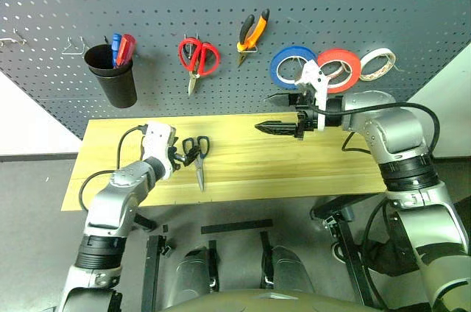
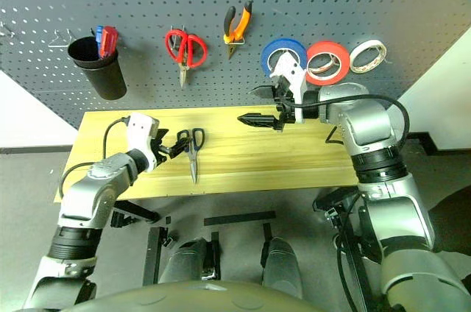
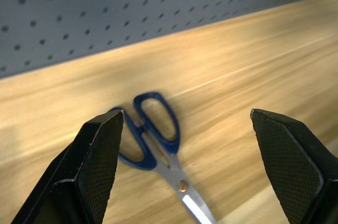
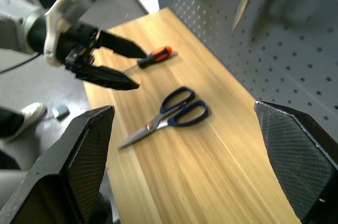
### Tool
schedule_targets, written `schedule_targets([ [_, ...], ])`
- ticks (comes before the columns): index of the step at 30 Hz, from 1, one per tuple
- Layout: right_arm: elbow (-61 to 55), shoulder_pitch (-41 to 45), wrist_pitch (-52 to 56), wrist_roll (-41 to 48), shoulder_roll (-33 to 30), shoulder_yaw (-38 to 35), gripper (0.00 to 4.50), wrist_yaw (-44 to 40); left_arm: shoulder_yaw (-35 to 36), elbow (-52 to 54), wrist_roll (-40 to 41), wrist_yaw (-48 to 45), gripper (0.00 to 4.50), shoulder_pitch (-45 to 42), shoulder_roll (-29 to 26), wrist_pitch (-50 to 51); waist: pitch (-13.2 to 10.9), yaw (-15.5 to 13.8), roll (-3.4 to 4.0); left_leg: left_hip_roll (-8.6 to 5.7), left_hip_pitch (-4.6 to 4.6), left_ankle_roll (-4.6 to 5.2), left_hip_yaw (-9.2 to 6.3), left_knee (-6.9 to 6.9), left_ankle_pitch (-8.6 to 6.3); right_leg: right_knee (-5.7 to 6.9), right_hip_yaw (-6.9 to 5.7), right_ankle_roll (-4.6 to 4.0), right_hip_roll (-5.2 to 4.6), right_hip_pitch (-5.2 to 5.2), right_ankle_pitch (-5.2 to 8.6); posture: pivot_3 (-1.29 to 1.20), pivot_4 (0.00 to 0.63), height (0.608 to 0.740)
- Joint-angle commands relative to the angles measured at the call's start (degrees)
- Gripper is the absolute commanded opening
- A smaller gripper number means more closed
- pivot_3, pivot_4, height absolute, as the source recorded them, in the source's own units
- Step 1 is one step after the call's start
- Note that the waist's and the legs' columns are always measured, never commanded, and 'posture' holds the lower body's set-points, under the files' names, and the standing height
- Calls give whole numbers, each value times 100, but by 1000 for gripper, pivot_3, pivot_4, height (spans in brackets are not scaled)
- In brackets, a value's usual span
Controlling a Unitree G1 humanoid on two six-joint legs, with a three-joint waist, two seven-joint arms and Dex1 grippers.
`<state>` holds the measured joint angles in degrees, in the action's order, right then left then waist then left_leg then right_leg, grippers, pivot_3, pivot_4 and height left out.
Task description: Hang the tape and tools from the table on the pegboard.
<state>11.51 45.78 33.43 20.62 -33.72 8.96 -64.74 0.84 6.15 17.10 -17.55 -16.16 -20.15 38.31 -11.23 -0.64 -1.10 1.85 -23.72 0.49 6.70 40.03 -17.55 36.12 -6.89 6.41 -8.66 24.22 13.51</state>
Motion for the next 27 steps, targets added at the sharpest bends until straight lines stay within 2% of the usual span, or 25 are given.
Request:
schedule_targets([
  [1,328,218,-201,-161,-9,117,4458,-278,57,-103,-156,356,4036,-213,221,99,-1,-3,1,0,0,0,0,0,0,0,0,0,0,0,0,40,204,740],
  [10,947,420,-530,-532,292,258,4458,-287,87,-344,-333,695,4036,-353,453,462,-16,6,9,1,3,0,-17,0,0,-1,0,-1,-2,-2,0,23,234,740],
  [17,1452,634,-1182,-750,-175,317,4458,-1208,-117,-792,-618,1126,4036,-507,914,765,-105,-10,23,-3,4,5,-29,3,-3,-6,-1,-1,-5,-14,1,5,271,740],
  [22,1936,778,-1897,-866,-184,342,4458,-1754,-103,-1175,-794,1460,4036,-699,1236,958,-230,37,20,-1,14,6,-30,-1,-3,-4,-1,-1,-3,-18,1,-10,297,740],
  [27,2601,953,-2573,-1312,-75,474,4458,-1796,94,-1432,-833,1768,4036,-837,1483,1219,-356,56,17,0,16,7,-28,1,-4,-4,0,-1,-8,-18,1,-16,314,740],
])
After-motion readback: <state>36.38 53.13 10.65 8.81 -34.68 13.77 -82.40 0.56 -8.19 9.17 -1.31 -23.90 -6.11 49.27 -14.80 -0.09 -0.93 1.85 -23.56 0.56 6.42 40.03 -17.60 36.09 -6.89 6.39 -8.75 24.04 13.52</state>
